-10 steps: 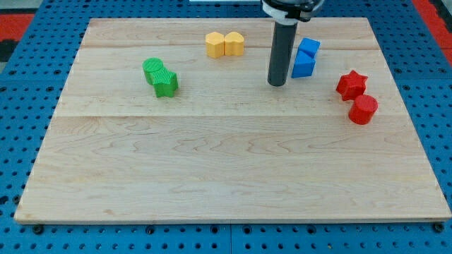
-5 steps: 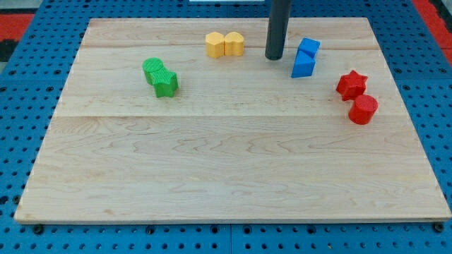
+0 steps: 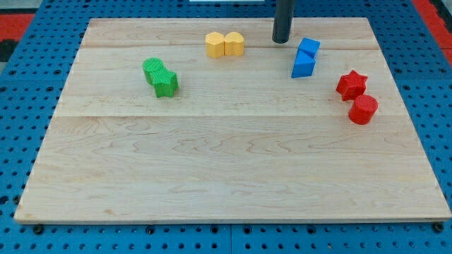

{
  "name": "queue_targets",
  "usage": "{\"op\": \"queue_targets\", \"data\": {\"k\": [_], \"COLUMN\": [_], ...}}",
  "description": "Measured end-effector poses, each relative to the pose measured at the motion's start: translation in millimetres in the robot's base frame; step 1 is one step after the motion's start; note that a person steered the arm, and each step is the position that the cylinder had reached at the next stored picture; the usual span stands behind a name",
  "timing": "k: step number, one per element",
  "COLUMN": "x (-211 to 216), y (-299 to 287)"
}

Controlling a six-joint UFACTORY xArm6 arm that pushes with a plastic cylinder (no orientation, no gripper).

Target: Push the blue blocks parallel to the left of the red blocks

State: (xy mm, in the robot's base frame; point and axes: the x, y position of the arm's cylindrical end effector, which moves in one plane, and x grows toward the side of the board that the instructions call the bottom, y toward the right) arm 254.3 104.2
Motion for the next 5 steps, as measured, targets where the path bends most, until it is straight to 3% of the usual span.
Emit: {"op": "queue_targets", "data": {"k": [1, 2, 5], "x": [0, 0, 1], "y": [2, 39, 51]}}
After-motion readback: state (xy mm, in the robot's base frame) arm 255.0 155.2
